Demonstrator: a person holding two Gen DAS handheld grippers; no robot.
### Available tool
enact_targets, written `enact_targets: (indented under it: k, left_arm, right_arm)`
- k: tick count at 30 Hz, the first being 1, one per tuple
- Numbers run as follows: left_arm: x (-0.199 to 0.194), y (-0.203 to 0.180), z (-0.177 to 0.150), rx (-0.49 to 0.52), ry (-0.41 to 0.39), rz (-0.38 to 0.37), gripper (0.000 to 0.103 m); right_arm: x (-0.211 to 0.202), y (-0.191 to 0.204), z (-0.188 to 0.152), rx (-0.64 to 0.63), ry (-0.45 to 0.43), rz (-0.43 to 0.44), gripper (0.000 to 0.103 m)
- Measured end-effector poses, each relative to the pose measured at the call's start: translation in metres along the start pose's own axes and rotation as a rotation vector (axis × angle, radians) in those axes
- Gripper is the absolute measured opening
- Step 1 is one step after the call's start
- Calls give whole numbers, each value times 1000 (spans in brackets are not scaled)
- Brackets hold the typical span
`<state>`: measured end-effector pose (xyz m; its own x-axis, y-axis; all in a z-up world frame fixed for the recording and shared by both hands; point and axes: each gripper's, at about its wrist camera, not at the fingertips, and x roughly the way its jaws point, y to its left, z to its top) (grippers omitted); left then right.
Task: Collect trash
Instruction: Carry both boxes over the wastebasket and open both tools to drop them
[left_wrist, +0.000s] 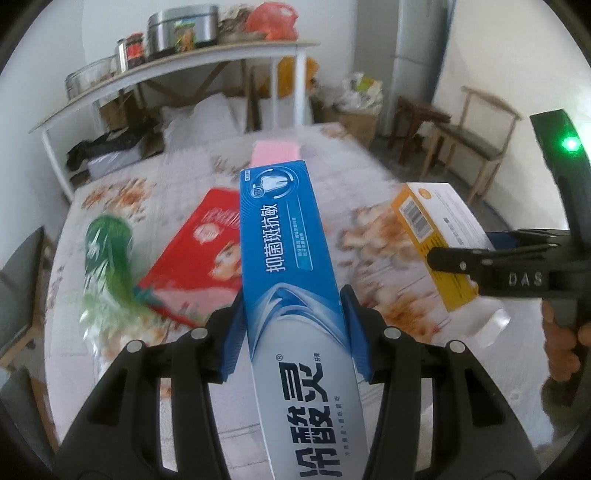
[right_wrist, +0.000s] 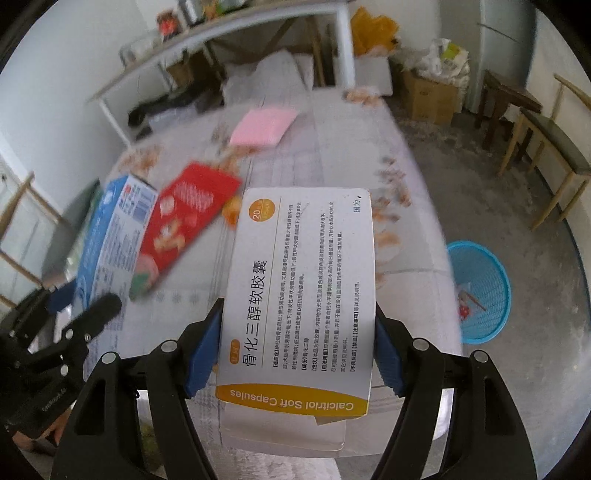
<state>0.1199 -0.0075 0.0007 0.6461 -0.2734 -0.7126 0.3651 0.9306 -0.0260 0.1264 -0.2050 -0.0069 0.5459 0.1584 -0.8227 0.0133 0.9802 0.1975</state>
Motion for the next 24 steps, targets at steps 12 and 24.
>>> enact_targets:
  k: [12,24]
  left_arm:
    - [19,-70,96,82,4,-404,47]
    - [161,-231,143,157,355,-587,47]
  right_arm:
    - [-88,-161,-14,398,-219,-267,70]
    - [10,-317,-88,949,-76,111,70]
